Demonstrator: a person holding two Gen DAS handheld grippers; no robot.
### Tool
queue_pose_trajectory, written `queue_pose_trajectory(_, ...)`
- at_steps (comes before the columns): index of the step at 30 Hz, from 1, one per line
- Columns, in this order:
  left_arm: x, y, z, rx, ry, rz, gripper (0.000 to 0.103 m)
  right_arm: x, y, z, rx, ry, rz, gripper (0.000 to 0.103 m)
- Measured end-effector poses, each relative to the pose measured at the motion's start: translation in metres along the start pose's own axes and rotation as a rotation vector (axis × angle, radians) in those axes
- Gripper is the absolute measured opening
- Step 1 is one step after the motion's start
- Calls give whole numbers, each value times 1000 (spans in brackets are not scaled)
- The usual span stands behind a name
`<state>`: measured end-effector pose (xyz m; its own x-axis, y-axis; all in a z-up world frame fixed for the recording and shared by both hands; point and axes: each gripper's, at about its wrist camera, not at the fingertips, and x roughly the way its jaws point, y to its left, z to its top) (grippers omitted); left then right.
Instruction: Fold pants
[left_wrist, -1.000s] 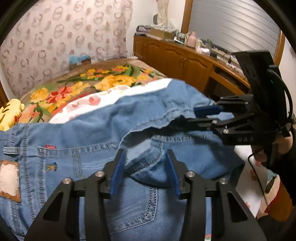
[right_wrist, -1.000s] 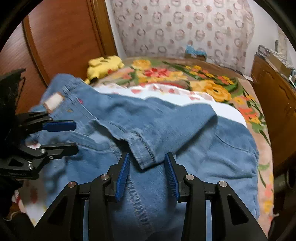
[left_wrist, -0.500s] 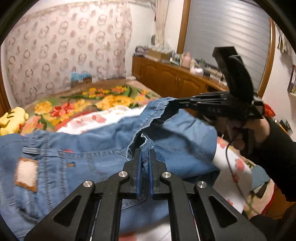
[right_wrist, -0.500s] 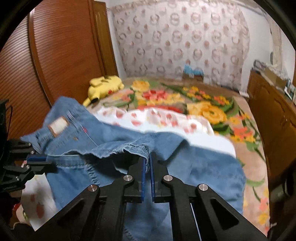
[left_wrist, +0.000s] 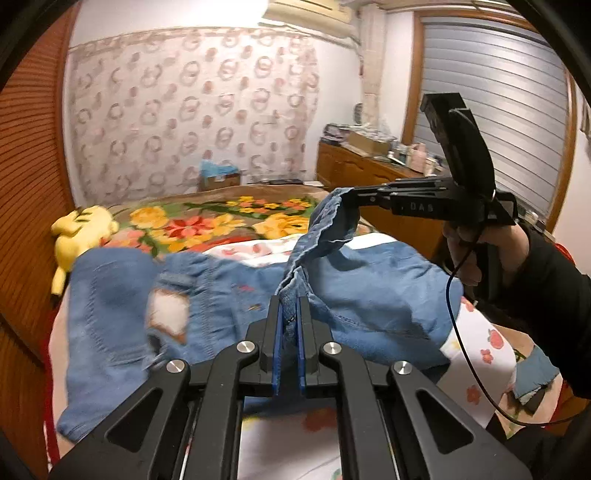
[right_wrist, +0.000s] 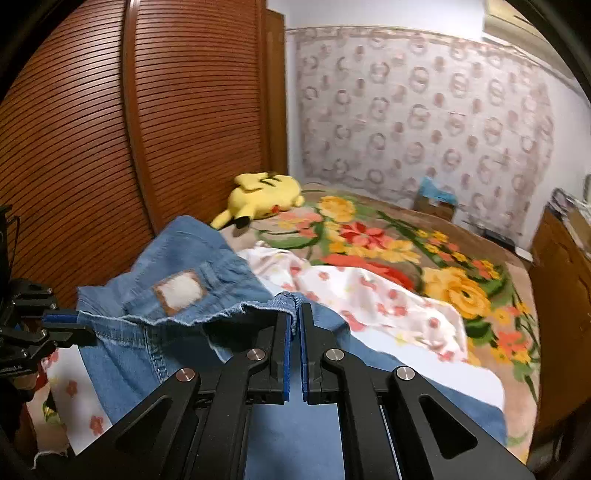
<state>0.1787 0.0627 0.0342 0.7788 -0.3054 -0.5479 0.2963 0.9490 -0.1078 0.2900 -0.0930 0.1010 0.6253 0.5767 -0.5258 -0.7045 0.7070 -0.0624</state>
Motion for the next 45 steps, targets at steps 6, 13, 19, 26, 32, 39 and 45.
queue_pose_trajectory(6,-6,30,-21,-48,25,49,8,55,0,18,-39,14,58,4)
queue_pose_trajectory(13,14,46,-40,-72,106,67,14,96,-7,20,-22,88,66,18)
queue_pose_trajectory(19,17,47,-39,-70,97,67,44,94,-26,19,22,73,34,31)
queue_pose_trajectory(26,29,41,-27,-48,100,67,44,82,-26,6,41,78,49,45)
queue_pose_trajectory(32,46,29,-15,-18,115,52,44,77,-20,-4,11,140,120,48)
queue_pose_trajectory(39,62,21,-14,9,151,42,45,81,-22,-15,8,205,186,49)
queue_pose_trajectory(45,81,28,-20,-3,203,82,44,72,-31,-19,9,219,181,49)
